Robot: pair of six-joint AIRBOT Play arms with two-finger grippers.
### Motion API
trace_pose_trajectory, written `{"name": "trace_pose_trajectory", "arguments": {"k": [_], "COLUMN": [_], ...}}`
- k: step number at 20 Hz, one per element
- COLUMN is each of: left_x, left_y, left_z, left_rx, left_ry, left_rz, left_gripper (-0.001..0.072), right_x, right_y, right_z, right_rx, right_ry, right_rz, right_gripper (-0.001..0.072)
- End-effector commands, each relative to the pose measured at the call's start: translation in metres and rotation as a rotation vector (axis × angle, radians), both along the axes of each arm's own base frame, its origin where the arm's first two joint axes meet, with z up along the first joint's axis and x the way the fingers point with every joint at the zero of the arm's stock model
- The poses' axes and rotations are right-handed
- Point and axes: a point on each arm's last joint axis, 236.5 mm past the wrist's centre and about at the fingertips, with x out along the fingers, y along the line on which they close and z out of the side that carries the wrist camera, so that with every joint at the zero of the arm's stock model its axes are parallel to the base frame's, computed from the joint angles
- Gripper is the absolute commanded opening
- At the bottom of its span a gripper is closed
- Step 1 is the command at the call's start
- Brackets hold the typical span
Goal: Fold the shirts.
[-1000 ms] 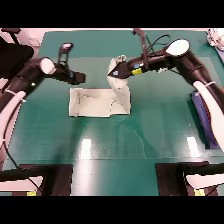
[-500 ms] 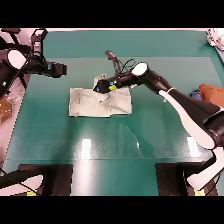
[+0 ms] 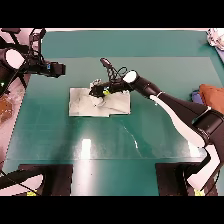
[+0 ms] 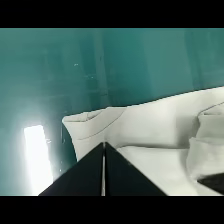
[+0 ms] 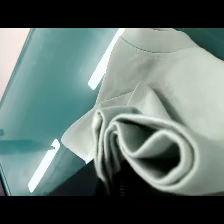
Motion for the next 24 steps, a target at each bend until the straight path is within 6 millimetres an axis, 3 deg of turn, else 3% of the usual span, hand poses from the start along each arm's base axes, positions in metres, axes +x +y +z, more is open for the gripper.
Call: {"name": "trace_pose_trajectory", "arguments": {"k": [1, 5, 8, 10, 12, 13, 14, 16, 18, 21, 24], "left_x": [-0.001, -0.001, -0.003, -0.007, -0.011, -0.014, -0.015, -0.016, -0.016, -0.018, -0.019], "left_y": [0.000, 0.000, 0.000, 0.000, 0.001, 0.002, 0.002, 0.001, 0.000, -0.006, -0.009], "left_z": [0.000, -0.001, -0.002, -0.006, -0.009, -0.011, -0.011, -0.012, -0.012, -0.011, -0.011], "left_rx": [0.001, 0.001, 0.003, 0.020, 0.038, 0.046, 0.047, 0.046, 0.038, 0.011, -0.005], "left_ry": [0.004, 0.006, 0.014, 0.032, 0.048, 0.059, 0.066, 0.071, 0.072, 0.080, 0.083], "left_rz": [-0.001, -0.001, -0.004, -0.024, -0.037, -0.046, -0.049, -0.050, -0.051, -0.056, -0.059], "left_gripper": [0.0023, 0.0023, 0.0023, 0.0023, 0.0023, 0.0023, 0.0023, 0.0023, 0.0023, 0.0023, 0.0024], "right_x": [0.005, 0.014, 0.026, 0.034, 0.038, 0.039, 0.036, 0.021, 0.009, -0.007, -0.018], "right_y": [0.007, 0.017, 0.012, -0.012, -0.057, -0.086, -0.123, -0.196, -0.254, -0.296, -0.302], "right_z": [0.012, 0.039, 0.071, 0.099, 0.120, 0.119, 0.109, 0.081, 0.055, 0.014, -0.036], "right_rx": [0.068, 0.193, 0.305, 0.328, 0.300, 0.245, 0.152, -0.040, -0.145, -0.168, -0.196], "right_ry": [0.031, 0.031, -0.013, -0.058, -0.052, -0.022, 0.010, 0.070, 0.114, 0.196, 0.269], "right_rz": [-0.041, -0.083, -0.091, -0.084, -0.079, -0.096, -0.117, -0.159, -0.227, -0.285, -0.272], "right_gripper": [0.0377, 0.0386, 0.0387, 0.0389, 0.0393, 0.0475, 0.0571, 0.0633, 0.0674, 0.0702, 0.0702]}}
